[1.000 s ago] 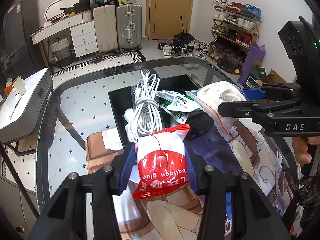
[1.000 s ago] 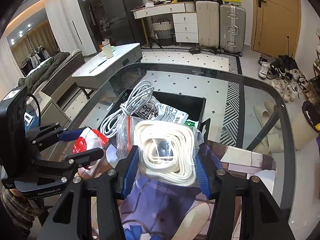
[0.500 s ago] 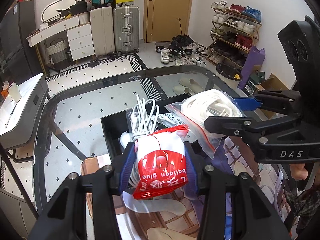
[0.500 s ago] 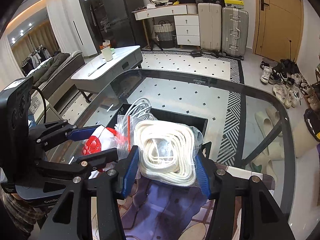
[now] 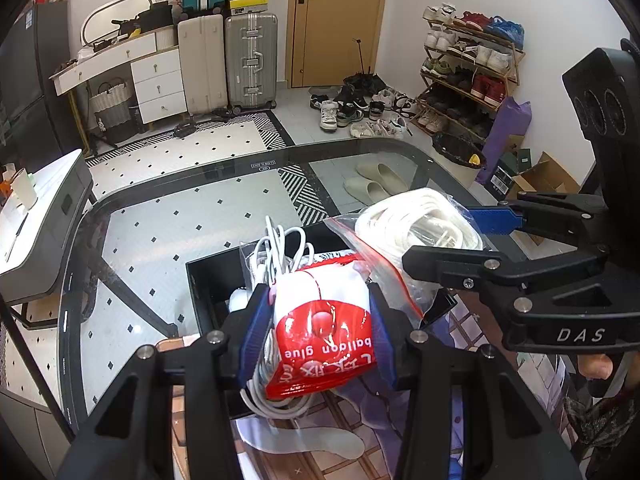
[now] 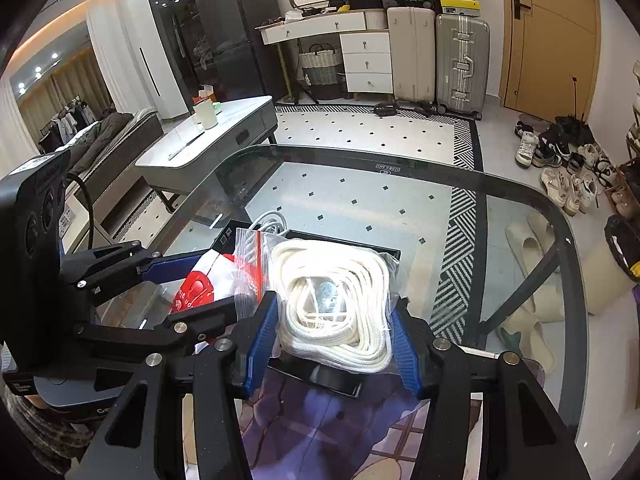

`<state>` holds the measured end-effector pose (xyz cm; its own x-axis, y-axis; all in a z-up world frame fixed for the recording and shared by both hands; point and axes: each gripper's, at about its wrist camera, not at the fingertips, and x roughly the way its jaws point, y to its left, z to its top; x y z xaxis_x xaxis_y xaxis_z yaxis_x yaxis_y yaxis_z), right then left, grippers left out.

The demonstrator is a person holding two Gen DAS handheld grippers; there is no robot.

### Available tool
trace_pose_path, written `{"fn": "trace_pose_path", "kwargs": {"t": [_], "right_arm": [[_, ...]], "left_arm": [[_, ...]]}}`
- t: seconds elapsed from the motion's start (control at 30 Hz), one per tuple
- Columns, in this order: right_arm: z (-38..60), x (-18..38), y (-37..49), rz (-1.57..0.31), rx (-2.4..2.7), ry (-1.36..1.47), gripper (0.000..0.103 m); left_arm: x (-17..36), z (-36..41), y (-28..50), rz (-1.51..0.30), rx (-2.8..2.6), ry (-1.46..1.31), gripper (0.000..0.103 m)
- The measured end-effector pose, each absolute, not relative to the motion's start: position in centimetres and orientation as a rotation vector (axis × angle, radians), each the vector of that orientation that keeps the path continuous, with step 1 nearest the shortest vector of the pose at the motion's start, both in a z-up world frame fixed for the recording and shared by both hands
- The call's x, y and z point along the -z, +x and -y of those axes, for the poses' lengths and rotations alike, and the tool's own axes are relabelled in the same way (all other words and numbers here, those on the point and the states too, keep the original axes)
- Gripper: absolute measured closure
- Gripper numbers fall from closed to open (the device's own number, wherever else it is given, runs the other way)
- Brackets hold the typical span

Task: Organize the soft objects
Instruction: 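Lift the red-labelled bag and bagged rope and carry both over the black box, then lower the red-labelled bag and bagged rope into the black box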

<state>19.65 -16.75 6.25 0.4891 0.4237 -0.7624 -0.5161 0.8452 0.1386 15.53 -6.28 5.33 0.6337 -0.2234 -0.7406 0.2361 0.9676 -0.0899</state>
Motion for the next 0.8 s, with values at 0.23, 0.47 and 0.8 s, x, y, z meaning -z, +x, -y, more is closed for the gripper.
{"fn": "trace_pose_path", "kwargs": {"t": [0.23, 0.47, 0.8], "right_arm": [[16.3, -6.1, 19.9, -0.895, -0.577, -0.120, 0.050], [14.9, -5.7, 20.3, -0.904, -0.594, -0.132, 0.050], [13.5, -4.8, 21.5, -0.918, -0.601, -0.141, 0.050]], "left_arm": [[-4.9, 6.3, 16.0, -0.846, 0.238, 0.025, 0.057], [-4.8, 4.9, 16.5, -0.845, 0.221, -0.004, 0.057], [-4.3, 3.5, 16.7, -0.841, 0.215, -0.035, 0.057]]}}
